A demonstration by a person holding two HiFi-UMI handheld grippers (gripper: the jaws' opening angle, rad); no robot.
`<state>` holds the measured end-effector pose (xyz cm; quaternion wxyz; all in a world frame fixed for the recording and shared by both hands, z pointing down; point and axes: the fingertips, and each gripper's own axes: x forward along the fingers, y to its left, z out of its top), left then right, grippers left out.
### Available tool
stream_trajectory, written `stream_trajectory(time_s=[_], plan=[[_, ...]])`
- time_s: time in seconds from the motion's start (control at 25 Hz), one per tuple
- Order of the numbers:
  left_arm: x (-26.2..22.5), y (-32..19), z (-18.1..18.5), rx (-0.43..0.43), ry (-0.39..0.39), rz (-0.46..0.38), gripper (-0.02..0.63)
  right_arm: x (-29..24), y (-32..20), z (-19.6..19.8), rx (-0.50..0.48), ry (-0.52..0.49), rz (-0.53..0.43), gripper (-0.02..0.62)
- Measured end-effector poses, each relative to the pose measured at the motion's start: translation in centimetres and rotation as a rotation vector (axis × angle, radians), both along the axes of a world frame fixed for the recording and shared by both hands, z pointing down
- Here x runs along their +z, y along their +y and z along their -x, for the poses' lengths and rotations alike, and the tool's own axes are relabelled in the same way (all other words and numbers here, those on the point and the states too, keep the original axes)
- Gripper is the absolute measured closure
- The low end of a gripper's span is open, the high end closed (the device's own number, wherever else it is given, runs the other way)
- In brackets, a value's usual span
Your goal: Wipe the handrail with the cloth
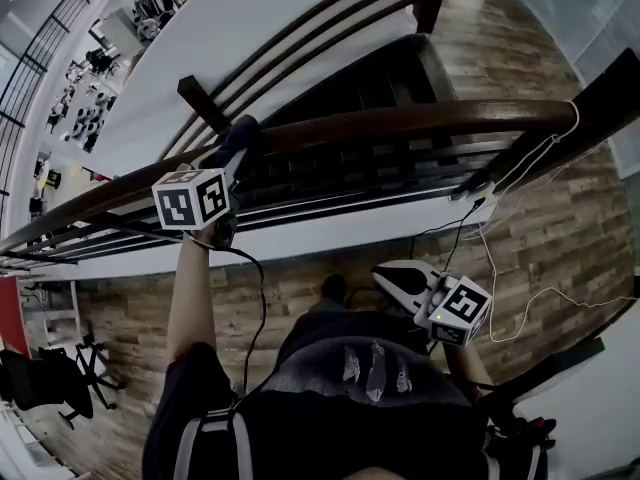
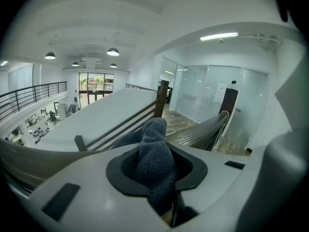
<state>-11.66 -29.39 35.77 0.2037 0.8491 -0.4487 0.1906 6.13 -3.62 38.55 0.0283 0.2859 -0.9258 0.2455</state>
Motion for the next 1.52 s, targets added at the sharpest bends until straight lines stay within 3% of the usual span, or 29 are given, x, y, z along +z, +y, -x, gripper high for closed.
stream_trajectory(time_s=[0.4,0.56,0.72,0.92,1.24,1.4,1.52], plan=[[-1.2,1.2,-18.6,0.016,0.034,0.018,0.511,-0.3,1.3,-15.1,-0.063,-0.010,-0.014,0.591],[-0.1,1.1,-28.7,0.058,0.027,0.019,0.511,2.2,3.4,-22.2,-0.046,-0.017,0.032,0.591],[0.8,1.0,-37.9,0.114,0.055,0.046,0.511,3.7,4.1,-26.8,-0.027,-0.032,0.057,0.591],[0.6,1.7,-47.0,0.223,0.024,0.053,0.511,4.3,4.4,-29.1,-0.006,-0.047,0.067,0.591],[0.2,3.3,-59.0,0.424,-0.028,0.065,0.511,4.1,4.8,-29.2,0.046,-0.071,0.075,0.591],[0.1,3.2,-66.0,0.480,-0.031,0.123,0.511,5.0,5.8,-31.1,0.103,-0.064,0.098,0.591],[0.4,3.2,-70.9,0.522,-0.077,0.173,0.511,6.4,6.9,-32.4,0.148,-0.046,0.145,0.591]])
